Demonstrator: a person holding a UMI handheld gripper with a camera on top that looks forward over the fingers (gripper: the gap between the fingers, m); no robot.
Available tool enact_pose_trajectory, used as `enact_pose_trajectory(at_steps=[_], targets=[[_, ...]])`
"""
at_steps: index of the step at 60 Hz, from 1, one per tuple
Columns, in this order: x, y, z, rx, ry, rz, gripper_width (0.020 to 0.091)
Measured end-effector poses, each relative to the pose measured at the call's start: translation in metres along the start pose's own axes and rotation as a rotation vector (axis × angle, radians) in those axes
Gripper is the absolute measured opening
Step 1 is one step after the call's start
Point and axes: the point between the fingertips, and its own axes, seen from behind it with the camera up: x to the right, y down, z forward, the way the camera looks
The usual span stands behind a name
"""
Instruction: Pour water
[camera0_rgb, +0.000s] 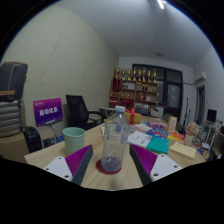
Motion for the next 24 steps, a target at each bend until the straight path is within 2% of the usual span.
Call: enact_pose_trajectory(at_steps=[10, 24], targets=[[-0.016, 0.013, -0.073, -0.038, 0.005, 0.033, 0.084], [-0.02, 0.02, -0.17, -0.012, 0.058, 0.04, 0.0838]])
